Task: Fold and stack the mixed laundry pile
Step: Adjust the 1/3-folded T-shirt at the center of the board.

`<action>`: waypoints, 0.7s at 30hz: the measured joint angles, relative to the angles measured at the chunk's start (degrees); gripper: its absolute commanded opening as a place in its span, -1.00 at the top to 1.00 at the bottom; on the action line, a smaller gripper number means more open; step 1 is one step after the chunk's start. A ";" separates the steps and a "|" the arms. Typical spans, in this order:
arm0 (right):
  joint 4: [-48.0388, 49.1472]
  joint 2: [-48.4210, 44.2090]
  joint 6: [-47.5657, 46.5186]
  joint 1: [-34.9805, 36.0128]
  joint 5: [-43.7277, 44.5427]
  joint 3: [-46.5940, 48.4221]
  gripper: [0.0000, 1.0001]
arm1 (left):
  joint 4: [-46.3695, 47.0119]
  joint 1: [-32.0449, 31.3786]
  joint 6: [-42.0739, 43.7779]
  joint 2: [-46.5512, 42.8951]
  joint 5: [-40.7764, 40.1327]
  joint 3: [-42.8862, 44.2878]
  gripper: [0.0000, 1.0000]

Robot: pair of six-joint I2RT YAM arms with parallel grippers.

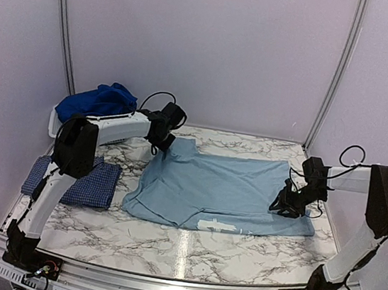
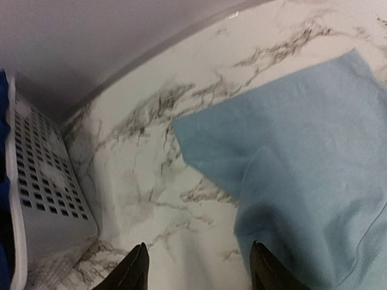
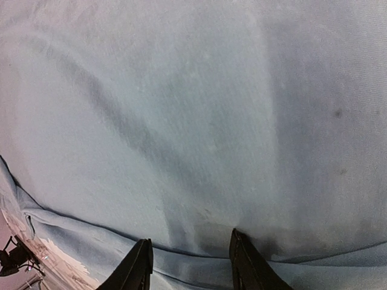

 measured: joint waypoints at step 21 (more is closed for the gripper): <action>-2.64 3.28 -0.28 1.53 -1.66 5.22 0.21 | 10.05 7.06 -18.38 -24.37 39.41 -44.24 0.52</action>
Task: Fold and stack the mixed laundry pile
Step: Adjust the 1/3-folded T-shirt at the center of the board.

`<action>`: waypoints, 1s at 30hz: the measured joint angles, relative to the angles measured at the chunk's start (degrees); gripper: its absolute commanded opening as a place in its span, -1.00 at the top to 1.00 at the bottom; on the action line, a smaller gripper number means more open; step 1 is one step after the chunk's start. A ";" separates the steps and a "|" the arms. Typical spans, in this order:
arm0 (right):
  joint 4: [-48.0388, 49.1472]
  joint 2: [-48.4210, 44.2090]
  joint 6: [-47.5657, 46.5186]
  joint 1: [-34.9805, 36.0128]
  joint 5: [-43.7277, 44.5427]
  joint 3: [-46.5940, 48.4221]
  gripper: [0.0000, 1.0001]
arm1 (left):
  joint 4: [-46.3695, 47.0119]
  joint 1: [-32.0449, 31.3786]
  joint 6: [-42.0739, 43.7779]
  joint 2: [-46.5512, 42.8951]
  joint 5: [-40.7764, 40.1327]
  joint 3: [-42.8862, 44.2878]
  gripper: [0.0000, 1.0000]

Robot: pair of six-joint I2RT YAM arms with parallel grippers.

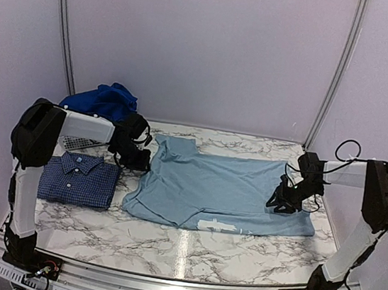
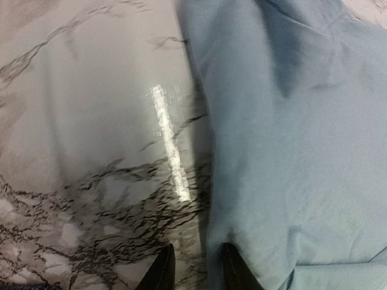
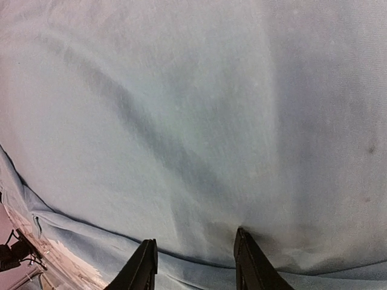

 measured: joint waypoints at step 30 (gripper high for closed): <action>0.04 1.44 0.04 0.24 0.24 0.20 0.17 | -5.73 -15.63 8.41 6.91 -29.94 9.49 1.00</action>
